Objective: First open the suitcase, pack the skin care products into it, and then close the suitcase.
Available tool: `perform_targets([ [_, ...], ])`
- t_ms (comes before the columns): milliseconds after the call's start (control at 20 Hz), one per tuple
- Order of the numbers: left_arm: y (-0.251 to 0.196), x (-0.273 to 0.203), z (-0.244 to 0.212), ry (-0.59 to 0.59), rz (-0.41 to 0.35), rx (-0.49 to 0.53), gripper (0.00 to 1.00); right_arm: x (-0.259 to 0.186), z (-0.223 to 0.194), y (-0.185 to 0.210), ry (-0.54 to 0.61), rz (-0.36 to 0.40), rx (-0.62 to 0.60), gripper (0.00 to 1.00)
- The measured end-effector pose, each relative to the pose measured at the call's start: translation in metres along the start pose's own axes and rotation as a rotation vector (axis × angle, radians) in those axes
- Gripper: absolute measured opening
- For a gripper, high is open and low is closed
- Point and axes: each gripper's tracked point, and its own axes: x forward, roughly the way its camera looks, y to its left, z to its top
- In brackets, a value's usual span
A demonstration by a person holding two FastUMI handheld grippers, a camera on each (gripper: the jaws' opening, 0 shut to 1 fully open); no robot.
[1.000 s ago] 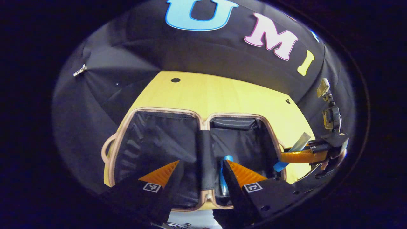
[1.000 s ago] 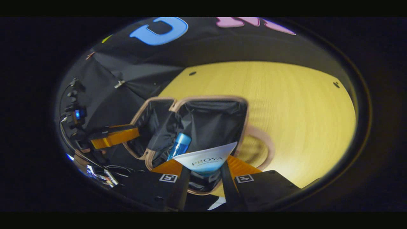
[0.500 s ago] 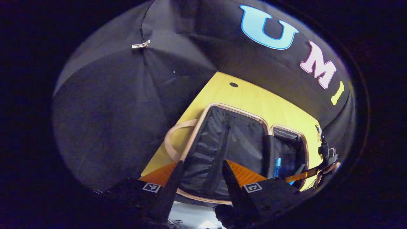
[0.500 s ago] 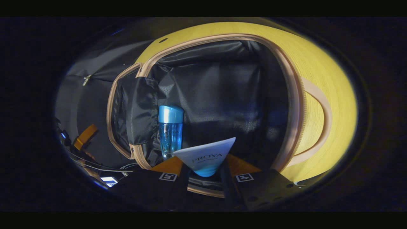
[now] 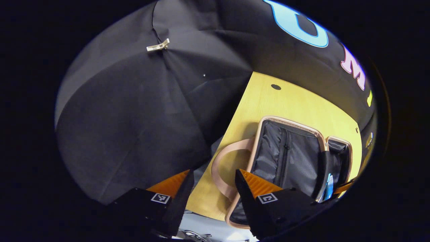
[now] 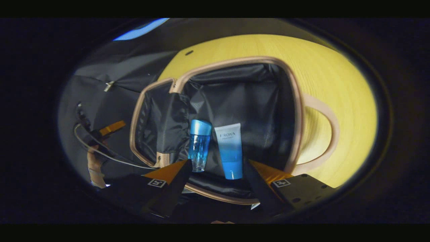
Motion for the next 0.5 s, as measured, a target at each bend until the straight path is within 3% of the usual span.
perform_targets([
  [200,0.003,0.042,-0.006,0.113,0.0,-0.017,0.8,-0.043,0.025,-0.012,-0.159,0.007,-0.037,0.97],
  [300,0.012,0.06,-0.012,0.17,0.031,0.006,0.8,-0.057,0.029,-0.021,-0.195,0.005,-0.034,0.97],
  [400,0.008,0.074,-0.024,0.238,0.011,0.003,0.79,-0.067,0.031,-0.034,-0.221,-0.015,0.0,0.97],
  [500,0.005,0.086,-0.032,0.281,0.007,-0.002,0.72,-0.072,0.03,-0.045,-0.23,-0.033,0.042,0.97],
])
